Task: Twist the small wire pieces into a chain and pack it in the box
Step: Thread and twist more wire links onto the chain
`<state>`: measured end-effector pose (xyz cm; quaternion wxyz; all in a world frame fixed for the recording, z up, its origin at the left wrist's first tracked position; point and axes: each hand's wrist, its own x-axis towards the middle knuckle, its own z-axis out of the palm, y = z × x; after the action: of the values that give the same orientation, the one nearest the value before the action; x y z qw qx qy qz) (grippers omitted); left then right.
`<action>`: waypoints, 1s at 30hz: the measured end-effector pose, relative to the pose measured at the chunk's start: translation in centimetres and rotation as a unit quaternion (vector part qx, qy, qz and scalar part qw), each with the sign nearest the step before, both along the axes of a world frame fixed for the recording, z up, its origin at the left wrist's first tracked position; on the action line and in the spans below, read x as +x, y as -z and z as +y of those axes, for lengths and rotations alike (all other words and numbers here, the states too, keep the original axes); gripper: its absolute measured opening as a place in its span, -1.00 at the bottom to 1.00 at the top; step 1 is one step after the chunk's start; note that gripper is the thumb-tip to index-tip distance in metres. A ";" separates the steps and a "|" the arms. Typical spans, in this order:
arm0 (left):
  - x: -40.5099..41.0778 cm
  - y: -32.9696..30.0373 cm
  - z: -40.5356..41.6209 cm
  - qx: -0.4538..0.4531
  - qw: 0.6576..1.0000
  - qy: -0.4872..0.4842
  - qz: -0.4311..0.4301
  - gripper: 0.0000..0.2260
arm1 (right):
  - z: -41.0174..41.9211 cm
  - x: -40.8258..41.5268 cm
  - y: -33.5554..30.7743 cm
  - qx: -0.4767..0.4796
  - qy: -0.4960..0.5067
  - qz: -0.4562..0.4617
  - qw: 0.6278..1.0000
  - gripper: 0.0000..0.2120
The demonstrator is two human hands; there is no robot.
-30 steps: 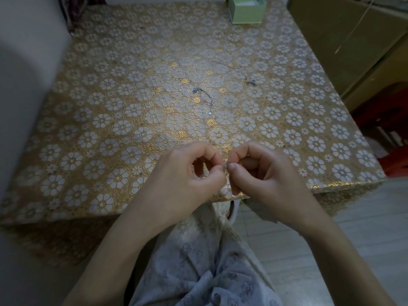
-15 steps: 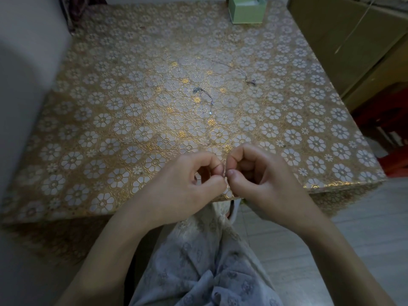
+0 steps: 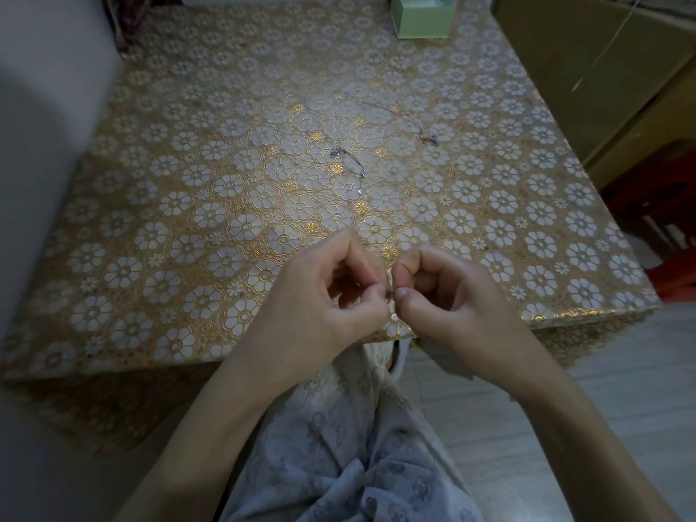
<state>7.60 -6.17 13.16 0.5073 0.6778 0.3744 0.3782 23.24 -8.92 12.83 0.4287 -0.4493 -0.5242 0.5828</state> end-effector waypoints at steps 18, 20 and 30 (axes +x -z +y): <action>-0.1 -0.5 -0.6 0.025 0.986 -0.072 0.145 -0.92 | 0.0 0.1 0.1 0.093 0.034 -0.066 0.993 -0.94; -0.1 -0.6 -0.7 0.011 0.988 -0.072 0.139 -0.96 | 0.0 0.2 0.0 0.092 0.032 -0.071 0.993 -0.95; 0.1 -0.9 -0.9 -0.006 0.989 -0.089 0.114 -0.96 | 0.0 0.4 -0.1 0.153 0.041 -0.150 0.976 -0.94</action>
<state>7.69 -7.03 14.09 0.4298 0.6773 0.4913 0.3395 23.61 -8.92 12.95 0.4325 -0.4818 -0.6464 0.4037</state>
